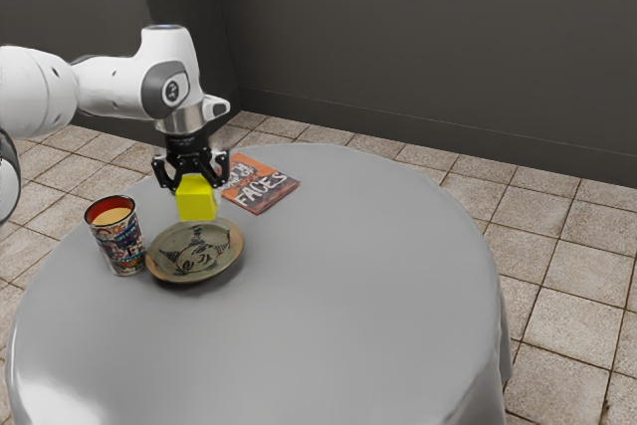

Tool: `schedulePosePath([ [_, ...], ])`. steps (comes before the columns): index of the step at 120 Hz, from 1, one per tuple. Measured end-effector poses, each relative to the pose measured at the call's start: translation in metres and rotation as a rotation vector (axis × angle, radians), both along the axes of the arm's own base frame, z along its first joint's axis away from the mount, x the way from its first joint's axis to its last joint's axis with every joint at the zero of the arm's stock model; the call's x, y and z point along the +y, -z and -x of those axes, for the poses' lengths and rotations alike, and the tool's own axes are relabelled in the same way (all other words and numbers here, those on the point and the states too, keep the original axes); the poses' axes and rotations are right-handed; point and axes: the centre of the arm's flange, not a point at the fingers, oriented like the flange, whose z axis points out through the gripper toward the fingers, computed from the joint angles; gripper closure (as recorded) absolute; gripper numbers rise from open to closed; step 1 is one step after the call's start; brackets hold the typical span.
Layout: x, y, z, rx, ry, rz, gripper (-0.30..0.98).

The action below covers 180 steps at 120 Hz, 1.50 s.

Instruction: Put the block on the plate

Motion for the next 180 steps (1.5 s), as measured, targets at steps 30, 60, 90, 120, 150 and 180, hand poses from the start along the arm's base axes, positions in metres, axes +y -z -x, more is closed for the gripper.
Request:
schedulePosePath([
  [30, 0.017, 0.034, 0.008, 0.028, -0.02, -0.005, 0.32],
  [60, 0.02, 0.07, 0.006, 0.052, -0.023, -0.005, 0.35],
  [90, 0.029, 0.09, 0.005, 0.055, -0.037, -0.003, 0.32],
  [120, 0.03, 0.088, 0.003, 0.034, -0.032, -0.002, 0.1],
  [150, 0.028, 0.024, 0.007, -0.026, 0.001, -0.011, 0.03],
  [180, -0.013, -0.058, 0.019, -0.059, 0.103, -0.003, 0.01],
])
